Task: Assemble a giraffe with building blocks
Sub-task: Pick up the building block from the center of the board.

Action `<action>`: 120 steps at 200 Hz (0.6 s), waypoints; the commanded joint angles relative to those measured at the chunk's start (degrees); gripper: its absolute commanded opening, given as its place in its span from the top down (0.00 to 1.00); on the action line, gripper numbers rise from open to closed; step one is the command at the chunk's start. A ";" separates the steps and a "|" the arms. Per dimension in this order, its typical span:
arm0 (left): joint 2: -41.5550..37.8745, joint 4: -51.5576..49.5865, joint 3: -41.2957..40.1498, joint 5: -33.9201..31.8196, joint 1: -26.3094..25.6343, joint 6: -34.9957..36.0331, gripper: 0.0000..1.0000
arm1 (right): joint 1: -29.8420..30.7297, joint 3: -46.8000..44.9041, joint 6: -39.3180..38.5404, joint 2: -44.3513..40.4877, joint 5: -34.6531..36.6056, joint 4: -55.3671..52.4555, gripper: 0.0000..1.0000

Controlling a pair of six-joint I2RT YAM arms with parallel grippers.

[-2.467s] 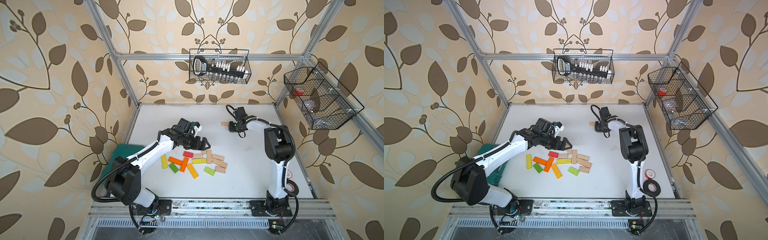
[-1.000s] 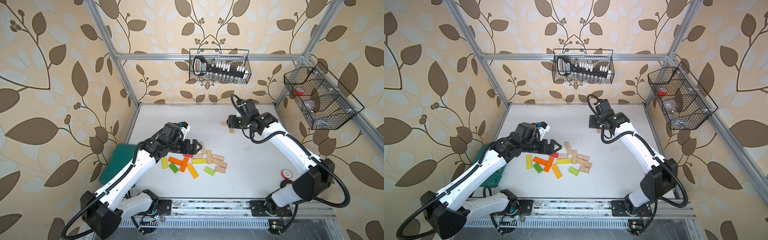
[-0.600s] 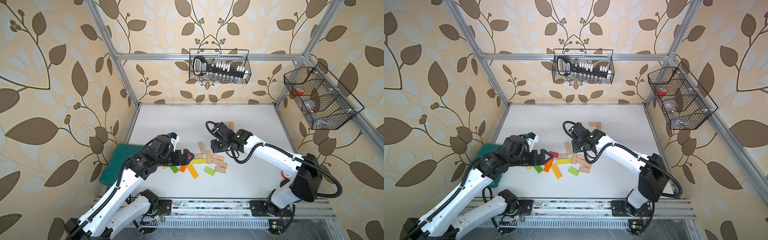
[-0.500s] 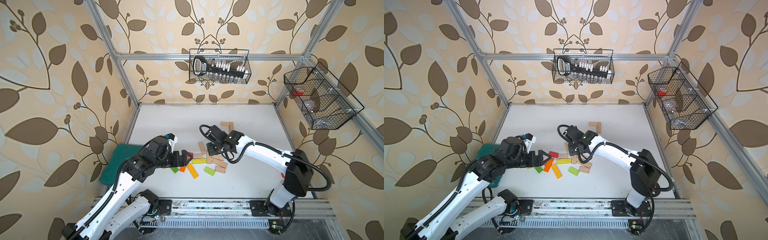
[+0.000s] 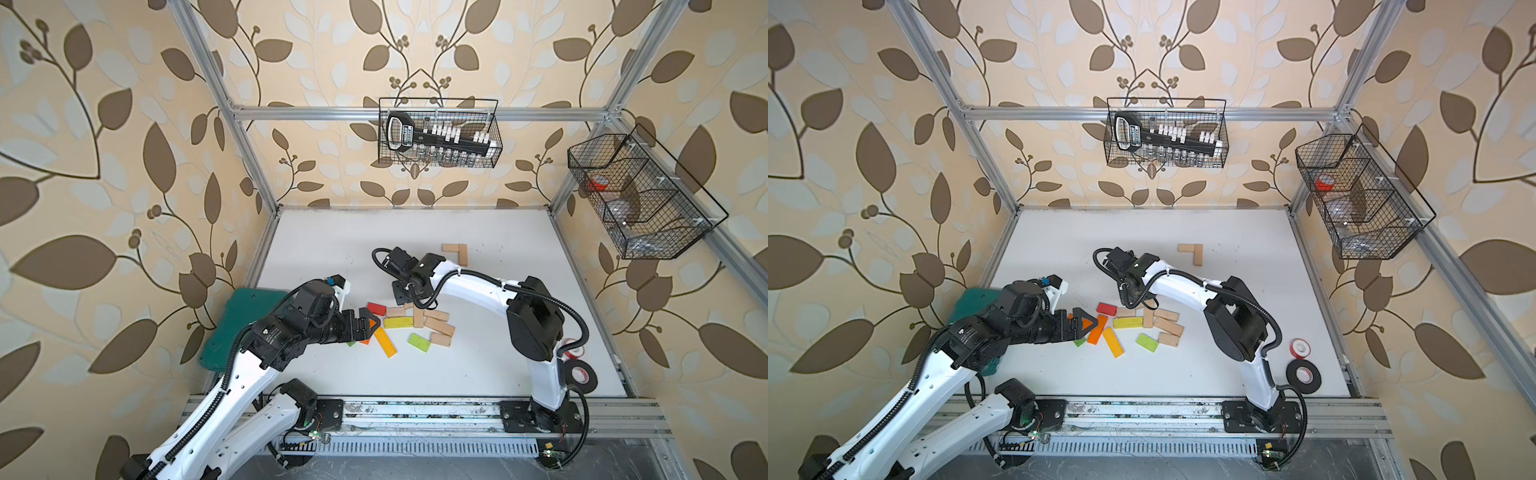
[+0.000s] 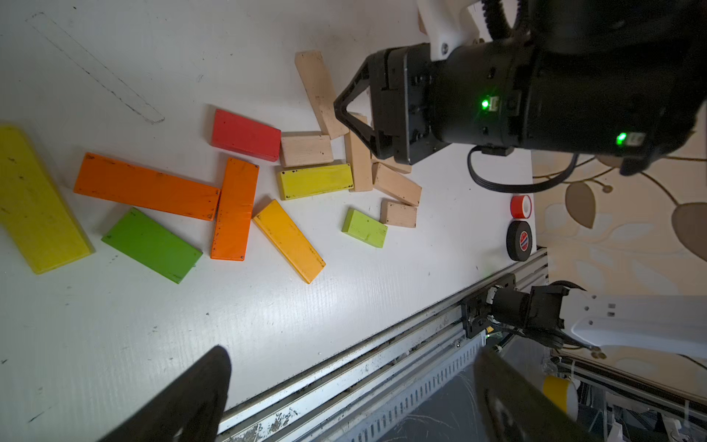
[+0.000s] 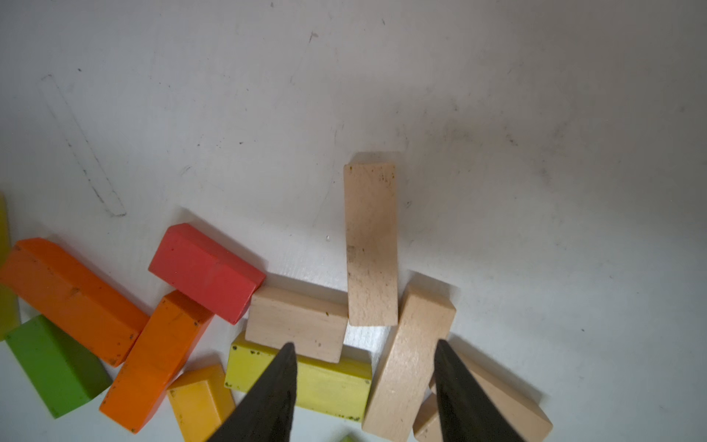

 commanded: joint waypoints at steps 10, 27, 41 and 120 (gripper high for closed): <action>-0.86 -1.70 0.03 -1.04 -0.54 1.54 0.01 | 0.06 3.19 -0.34 3.86 1.13 -2.05 0.46; -1.44 -2.12 -0.22 -1.30 -0.54 1.75 0.01 | -0.36 3.99 -0.21 5.45 1.24 -1.97 0.48; -1.76 -2.84 -0.10 -1.48 -0.55 2.09 0.01 | -0.82 4.67 -0.28 6.85 1.50 -2.05 0.48; -3.13 -3.64 -0.65 -2.19 -0.54 2.08 0.01 | -1.58 8.44 -1.43 12.42 0.51 -1.88 0.58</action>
